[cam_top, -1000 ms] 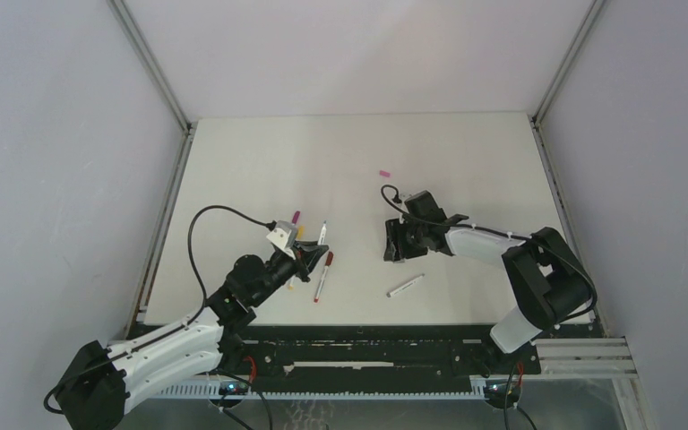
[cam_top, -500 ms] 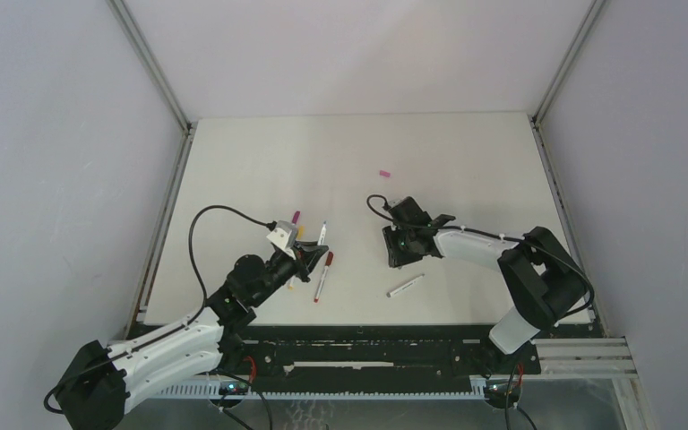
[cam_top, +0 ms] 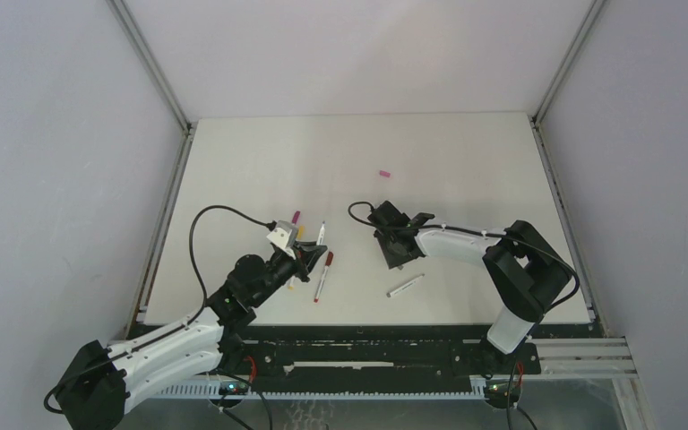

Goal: Insert the pens into the pen caps

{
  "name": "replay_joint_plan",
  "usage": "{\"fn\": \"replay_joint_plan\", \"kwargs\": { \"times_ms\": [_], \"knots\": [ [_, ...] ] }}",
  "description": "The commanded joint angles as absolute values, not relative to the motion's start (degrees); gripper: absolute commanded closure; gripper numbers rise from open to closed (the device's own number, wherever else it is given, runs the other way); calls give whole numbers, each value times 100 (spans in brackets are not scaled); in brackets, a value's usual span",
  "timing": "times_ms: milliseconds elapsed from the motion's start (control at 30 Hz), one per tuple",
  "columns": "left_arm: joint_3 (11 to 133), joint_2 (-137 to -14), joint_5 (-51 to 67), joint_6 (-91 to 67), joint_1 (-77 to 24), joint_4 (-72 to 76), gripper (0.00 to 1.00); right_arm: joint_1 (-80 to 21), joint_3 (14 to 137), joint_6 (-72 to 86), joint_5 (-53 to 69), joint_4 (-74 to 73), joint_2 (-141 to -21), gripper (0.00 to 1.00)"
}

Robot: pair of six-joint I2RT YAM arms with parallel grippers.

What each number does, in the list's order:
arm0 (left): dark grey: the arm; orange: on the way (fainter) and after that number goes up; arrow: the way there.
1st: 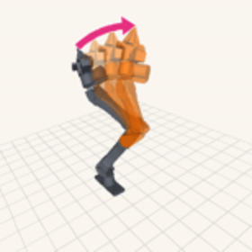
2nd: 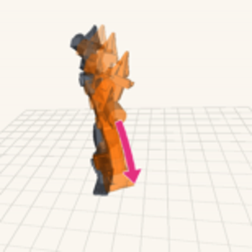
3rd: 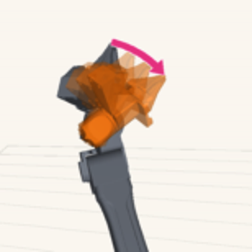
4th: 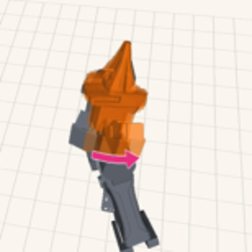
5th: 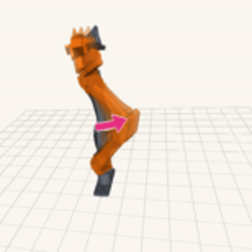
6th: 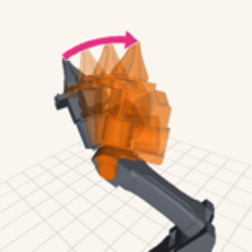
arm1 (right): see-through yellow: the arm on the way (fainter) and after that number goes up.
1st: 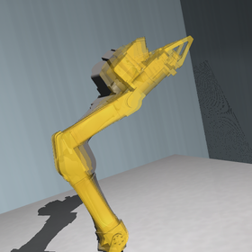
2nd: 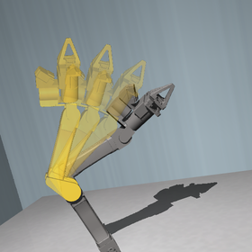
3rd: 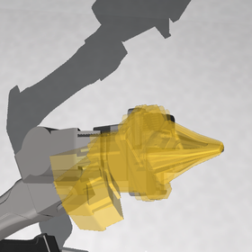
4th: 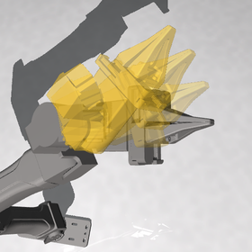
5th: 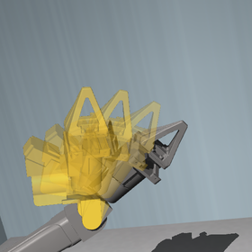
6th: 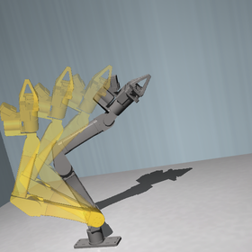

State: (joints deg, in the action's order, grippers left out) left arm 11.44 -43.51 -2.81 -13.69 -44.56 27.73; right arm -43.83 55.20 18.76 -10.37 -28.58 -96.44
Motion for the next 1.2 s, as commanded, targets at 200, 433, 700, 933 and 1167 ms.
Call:
{"fn": "replay_joint_plan", "kwargs": {
  "times_ms": [200, 433, 700, 933, 1167],
  "knots": [
    [1123, -4311, -350, -1230, -4447, 2900, 100, -4447, 5537, 1763, -1076, -3289, -9725, 71],
    [1141, -4355, -315, -1248, -4447, 2901, 100, -4500, 5524, 1601, -691, -3308, -9596, 62],
    [1139, -4366, -315, -1252, -4447, 2900, 100, -4500, 5537, 1666, -757, -3443, -9699, 70],
    [1107, -4290, -316, -1362, -4447, 2954, 100, -4320, 5537, 1831, -795, -3293, -9716, 89],
    [1218, -3985, -221, -2157, -4452, 3154, 100, -4077, 5731, 1944, -180, -3059, -9199, 100]
  ]
}}
